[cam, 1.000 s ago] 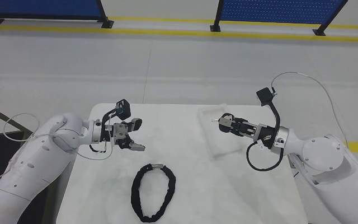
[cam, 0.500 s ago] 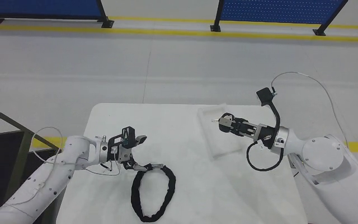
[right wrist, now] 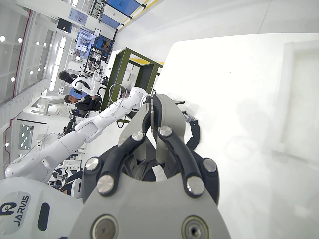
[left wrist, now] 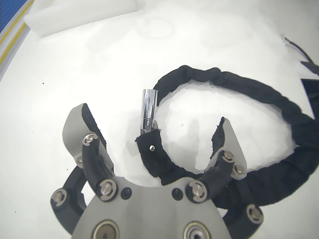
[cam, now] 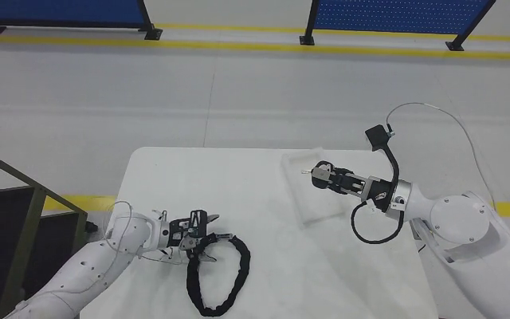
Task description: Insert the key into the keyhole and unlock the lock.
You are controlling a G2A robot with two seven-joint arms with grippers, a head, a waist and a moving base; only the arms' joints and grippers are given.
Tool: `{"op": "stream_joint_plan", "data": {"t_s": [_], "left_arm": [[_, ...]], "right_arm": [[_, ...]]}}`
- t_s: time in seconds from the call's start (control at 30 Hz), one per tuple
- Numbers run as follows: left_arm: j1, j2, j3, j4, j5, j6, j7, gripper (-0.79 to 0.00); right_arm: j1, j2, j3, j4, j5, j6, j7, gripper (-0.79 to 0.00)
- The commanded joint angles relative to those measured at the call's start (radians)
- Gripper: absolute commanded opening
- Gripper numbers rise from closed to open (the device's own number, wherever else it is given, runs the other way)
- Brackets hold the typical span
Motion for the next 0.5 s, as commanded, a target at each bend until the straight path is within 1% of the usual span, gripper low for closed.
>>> {"op": "stream_joint_plan", "data": {"t_s": [0.0, 0.13, 0.27, 0.3, 0.33, 0.37, 0.4, 0.43, 0.47], "left_arm": [[-0.01, -0.014, 0.011, 0.023, 0.016, 0.001, 0.003, 0.0], [-0.039, -0.043, 0.024, 0.051, 0.032, 0.004, 0.001, 0.0], [-0.062, -0.065, 0.035, 0.076, 0.058, 0.003, 0.011, 0.0], [-0.064, -0.07, 0.038, 0.084, 0.062, 0.002, 0.016, -0.111], [-0.066, -0.074, 0.041, 0.092, 0.065, 0.0, 0.02, -0.172], [-0.068, -0.079, 0.043, 0.1, 0.067, -0.001, 0.024, -0.403], [-0.068, -0.083, 0.045, 0.108, 0.066, -0.004, 0.029, -0.459], [-0.068, -0.088, 0.047, 0.114, 0.066, -0.006, 0.034, -0.474], [-0.067, -0.091, 0.049, 0.121, 0.069, -0.005, 0.038, -0.465]], "right_arm": [[0.0, 0.0, 0.0, 0.0, 0.0, 0.0, 0.0, -0.785], [0.0, 0.0, 0.0, 0.0, 0.0, 0.0, 0.0, -0.785], [0.0, 0.0, 0.0, 0.0, 0.0, 0.0, 0.0, -0.785], [0.0, 0.0, 0.0, 0.0, 0.0, 0.0, 0.0, -0.785], [0.0, 0.0, 0.0, 0.0, 0.0, 0.0, 0.0, -0.785], [0.0, 0.0, 0.0, 0.0, 0.0, 0.0, 0.0, -0.785], [0.0, 0.0, 0.0, 0.0, 0.0, 0.0, 0.0, -0.785], [0.0, 0.0, 0.0, 0.0, 0.0, 0.0, 0.0, -0.785], [0.0, 0.0, 0.0, 0.0, 0.0, 0.0, 0.0, -0.785]]}}
